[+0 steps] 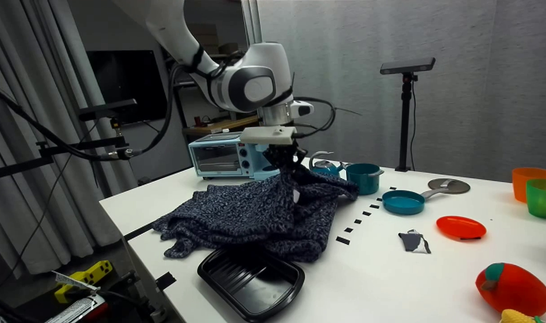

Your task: Unfold the fleece blanket once

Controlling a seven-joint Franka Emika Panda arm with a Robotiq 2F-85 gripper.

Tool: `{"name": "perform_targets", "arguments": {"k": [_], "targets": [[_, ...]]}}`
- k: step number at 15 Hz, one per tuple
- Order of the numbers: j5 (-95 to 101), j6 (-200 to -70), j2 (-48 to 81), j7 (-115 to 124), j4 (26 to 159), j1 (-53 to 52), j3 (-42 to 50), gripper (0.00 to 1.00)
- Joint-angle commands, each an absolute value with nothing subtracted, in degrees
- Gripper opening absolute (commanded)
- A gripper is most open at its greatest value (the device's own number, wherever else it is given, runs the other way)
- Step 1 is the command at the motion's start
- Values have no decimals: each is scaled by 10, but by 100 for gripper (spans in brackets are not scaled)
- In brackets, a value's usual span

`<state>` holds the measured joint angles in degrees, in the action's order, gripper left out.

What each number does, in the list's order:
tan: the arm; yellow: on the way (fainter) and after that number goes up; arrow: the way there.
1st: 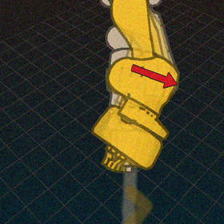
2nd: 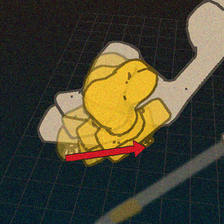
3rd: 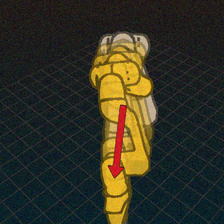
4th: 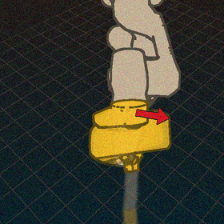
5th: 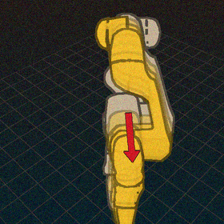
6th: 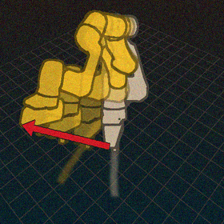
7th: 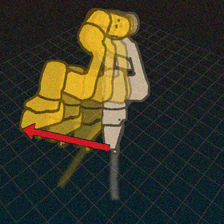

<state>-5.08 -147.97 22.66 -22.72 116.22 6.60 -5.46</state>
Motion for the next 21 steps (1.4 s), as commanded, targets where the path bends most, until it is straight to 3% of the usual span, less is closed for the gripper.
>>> {"name": "perform_targets", "arguments": {"k": [1,9,17,18,19,21], "targets": [[-4,-1487,142,-181,1209,11,-58,2],[39,-1481,29,-154,1305,-109,-134,2],[56,-1478,25,-152,1350,-197,-211,2],[64,-1473,26,-152,1352,-204,-216,34],[75,-1471,26,-155,1355,-210,-220,35],[103,-1470,25,-156,1360,-218,-225,49]]}}
